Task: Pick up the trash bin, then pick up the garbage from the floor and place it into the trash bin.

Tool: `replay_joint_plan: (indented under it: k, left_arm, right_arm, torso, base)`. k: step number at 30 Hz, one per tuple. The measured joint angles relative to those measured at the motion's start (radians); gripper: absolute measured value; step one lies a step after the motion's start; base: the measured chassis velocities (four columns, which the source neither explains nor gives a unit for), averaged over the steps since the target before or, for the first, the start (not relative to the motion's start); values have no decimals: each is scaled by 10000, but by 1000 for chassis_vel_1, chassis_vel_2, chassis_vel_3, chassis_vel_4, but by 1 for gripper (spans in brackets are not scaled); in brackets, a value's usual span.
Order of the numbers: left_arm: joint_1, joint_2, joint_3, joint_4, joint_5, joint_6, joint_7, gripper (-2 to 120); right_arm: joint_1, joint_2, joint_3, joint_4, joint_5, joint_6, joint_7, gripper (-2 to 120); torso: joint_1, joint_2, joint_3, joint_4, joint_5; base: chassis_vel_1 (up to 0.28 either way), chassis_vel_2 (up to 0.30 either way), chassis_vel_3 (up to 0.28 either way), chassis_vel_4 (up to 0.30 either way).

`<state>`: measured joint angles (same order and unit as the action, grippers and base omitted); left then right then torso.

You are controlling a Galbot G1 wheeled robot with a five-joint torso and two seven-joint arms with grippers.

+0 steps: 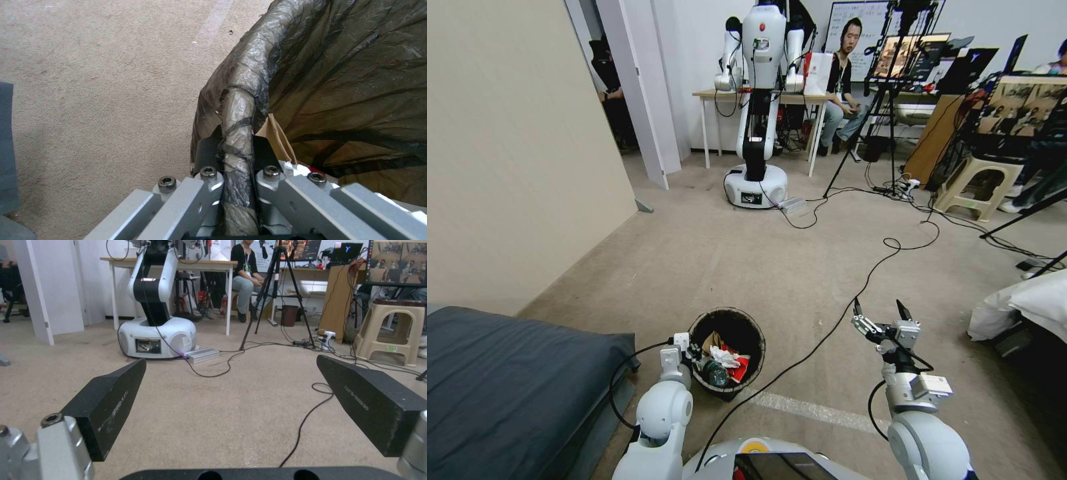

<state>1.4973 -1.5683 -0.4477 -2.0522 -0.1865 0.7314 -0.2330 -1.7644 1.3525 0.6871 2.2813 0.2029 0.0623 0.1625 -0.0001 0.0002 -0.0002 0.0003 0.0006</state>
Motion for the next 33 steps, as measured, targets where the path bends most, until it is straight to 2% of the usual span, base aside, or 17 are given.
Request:
replay_joint_plan:
  k: [2,3,6,8,9,12,14,15,17,18,20,22,24,25,26,31,33]
  left_arm:
    - [-21,-18,0,45,0,0,-21,3]
    - [-52,-64,18,118,0,-1,-45,11]
    - [-66,-98,78,164,-3,0,-47,18]
    - [-64,-120,102,193,-13,4,-46,29]
    - [-64,-120,102,193,-13,4,-46,29]
    - [-41,-105,56,232,-142,62,13,42]
    - [-44,-94,44,221,-164,68,21,46]
    - [-57,-70,-3,191,-185,78,28,55]
    - [-68,-56,-16,170,-195,78,29,57]
    - [-94,-35,-17,98,-233,75,42,66]
    - [-99,-23,-25,69,-236,76,46,68]
    - [-101,9,-37,-31,-268,77,121,79]
    - [-105,23,-48,-83,-279,76,170,82]
    - [-113,47,-97,-223,-289,72,265,91]
    - [-113,64,-122,-302,-295,70,318,93]
    - [-84,152,-256,-799,-330,64,759,99]
    - [-9,220,-390,-1215,-240,56,1419,100]
  right_arm:
    - [2,-12,19,-25,5,29,1,100]
    - [15,-50,57,-70,44,66,2,100]
    - [33,-77,72,-88,99,70,2,100]
    - [84,-99,67,-93,133,64,3,100]
    - [84,-99,67,-93,133,64,3,100]
    - [161,-119,22,-92,137,-7,3,100]
    - [176,-120,19,-89,137,-29,2,100]
    - [218,-121,14,-73,137,-92,3,100]
    - [233,-121,12,-56,137,-125,3,100]
    - [277,-110,2,-18,132,-176,3,100]
    - [285,-99,-4,0,125,-192,3,100]
    - [296,-57,-25,43,99,-230,3,100]
    - [298,-44,-29,53,91,-241,2,100]
    - [295,-14,-32,74,61,-261,2,100]
    - [293,-4,-32,85,54,-274,2,100]
    - [309,24,-33,127,51,-356,3,100]
    - [320,28,-27,164,66,-419,2,100]
  torso:
    - [0,0,0,0,0]
    - [0,0,1,-2,-2]
    - [2,-1,2,-5,-6]
    - [1,-2,3,-6,-8]
    - [1,-2,3,-6,-8]
    - [2,-3,5,-9,-20]
    - [2,-3,4,-10,-20]
    - [3,-3,5,-8,-16]
    - [2,-3,5,-9,-16]
    - [2,-3,4,-8,-14]
    - [2,-3,4,-7,-13]
    - [2,-3,4,-4,-11]
    - [2,-3,4,-3,-10]
    - [2,-3,3,-4,-8]
    - [2,-3,3,-4,-8]
    - [2,-3,3,-4,-7]
    - [2,-3,3,-3,-7]
  base:
    - [0,0,0,0]
    - [0,0,0,0]
    - [0,0,0,0]
    - [0,0,0,0]
    - [0,0,0,0]
    - [0,0,0,0]
    - [0,0,0,0]
    - [0,0,0,0]
    - [0,0,0,0]
    - [0,0,0,0]
    - [0,0,0,0]
    - [0,0,0,0]
    - [0,0,0,0]
    - [0,0,0,0]
    - [0,0,0,0]
    - [0,0,0,0]
    - [0,0,0,0]
